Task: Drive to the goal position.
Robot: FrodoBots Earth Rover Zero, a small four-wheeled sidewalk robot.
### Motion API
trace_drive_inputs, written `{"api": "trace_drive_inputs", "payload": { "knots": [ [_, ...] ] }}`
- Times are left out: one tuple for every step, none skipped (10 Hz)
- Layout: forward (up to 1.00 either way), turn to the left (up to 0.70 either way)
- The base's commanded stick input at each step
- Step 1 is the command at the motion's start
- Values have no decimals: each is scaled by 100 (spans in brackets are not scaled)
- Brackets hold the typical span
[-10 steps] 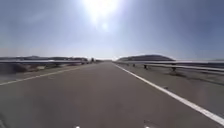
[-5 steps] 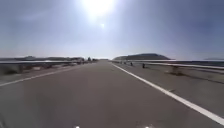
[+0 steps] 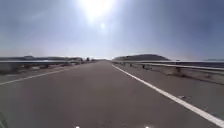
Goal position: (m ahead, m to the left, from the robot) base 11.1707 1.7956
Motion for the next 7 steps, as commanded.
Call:
{"api": "trace_drive_inputs", "payload": {
  "knots": [
    [70, 0],
    [70, 0],
    [70, 0],
    [70, 0],
    [70, 0],
    [70, 0],
    [70, 0]
  ]
}}
